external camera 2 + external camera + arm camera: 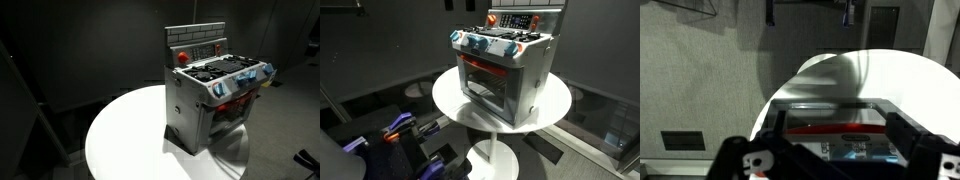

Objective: Press the top button on the right side of the stove

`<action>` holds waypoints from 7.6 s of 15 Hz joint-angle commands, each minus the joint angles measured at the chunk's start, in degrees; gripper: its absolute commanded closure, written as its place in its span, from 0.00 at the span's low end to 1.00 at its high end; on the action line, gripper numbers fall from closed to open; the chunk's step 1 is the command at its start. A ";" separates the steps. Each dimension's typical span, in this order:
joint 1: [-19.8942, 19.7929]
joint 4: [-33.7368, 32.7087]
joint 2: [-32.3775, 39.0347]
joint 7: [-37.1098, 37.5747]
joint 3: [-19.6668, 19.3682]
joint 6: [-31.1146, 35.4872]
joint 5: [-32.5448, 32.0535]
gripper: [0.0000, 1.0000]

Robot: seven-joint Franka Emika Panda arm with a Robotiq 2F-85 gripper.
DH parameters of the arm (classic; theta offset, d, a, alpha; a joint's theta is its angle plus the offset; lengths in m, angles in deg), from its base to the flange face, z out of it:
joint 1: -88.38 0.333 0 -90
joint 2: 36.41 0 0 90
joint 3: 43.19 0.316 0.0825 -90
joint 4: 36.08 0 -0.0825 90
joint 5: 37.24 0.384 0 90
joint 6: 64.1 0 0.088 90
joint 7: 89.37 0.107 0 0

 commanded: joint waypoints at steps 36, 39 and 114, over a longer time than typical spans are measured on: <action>-3.08 -25.05 33.07 19.32 -1.30 25.52 -1.66 0.00; -2.90 -27.64 35.83 20.32 -1.90 26.92 -2.16 0.00; -4.58 -5.91 11.11 10.27 -4.68 9.28 2.14 0.00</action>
